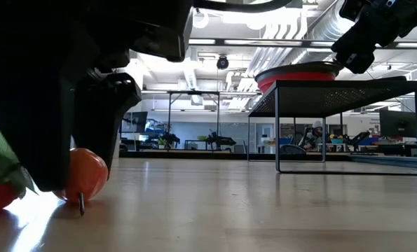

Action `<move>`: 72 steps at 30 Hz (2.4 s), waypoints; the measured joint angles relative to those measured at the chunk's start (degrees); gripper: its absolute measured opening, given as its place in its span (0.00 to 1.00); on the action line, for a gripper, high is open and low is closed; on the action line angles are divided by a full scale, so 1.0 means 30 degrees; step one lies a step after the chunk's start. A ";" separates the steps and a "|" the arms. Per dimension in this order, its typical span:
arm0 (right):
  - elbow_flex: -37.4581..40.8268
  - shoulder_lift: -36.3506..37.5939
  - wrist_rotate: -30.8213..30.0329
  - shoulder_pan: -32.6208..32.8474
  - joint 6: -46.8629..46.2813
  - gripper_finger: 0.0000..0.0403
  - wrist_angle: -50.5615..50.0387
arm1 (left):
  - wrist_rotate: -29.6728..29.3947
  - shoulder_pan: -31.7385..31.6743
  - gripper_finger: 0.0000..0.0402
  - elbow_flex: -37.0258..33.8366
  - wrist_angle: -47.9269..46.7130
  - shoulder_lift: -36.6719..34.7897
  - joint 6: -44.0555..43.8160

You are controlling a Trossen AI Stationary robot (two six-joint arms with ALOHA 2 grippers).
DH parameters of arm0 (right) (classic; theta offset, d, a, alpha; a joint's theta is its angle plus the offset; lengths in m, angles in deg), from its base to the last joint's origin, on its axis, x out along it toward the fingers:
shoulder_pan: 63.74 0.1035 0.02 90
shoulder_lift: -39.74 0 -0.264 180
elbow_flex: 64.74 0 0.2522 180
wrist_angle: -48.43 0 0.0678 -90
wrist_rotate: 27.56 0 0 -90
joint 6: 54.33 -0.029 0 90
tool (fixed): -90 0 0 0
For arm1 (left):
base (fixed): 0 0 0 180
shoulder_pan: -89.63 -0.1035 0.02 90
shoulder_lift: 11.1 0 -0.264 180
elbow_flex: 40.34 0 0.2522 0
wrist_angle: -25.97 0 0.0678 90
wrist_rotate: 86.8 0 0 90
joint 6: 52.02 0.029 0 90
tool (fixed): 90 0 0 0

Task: Pick & Place Fruit
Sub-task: Put the pear into the strainer bowl on the shelf

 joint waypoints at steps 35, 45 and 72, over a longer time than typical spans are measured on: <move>0.0000 0.0000 -0.0058 0.0000 0.0008 0.01 -0.0007 | 0.0006 -0.0007 0.35 0.0000 0.0167 0.0000 -0.0084; 0.0000 0.0003 -0.0066 0.0000 0.0015 0.01 -0.0080 | 0.0269 -0.0007 0.33 0.0007 0.0188 0.0000 -0.0302; -0.0004 0.0000 0.3922 0.0000 -0.0014 0.01 -0.0465 | 0.0673 -0.2568 0.33 0.3489 -0.3838 0.0016 0.2731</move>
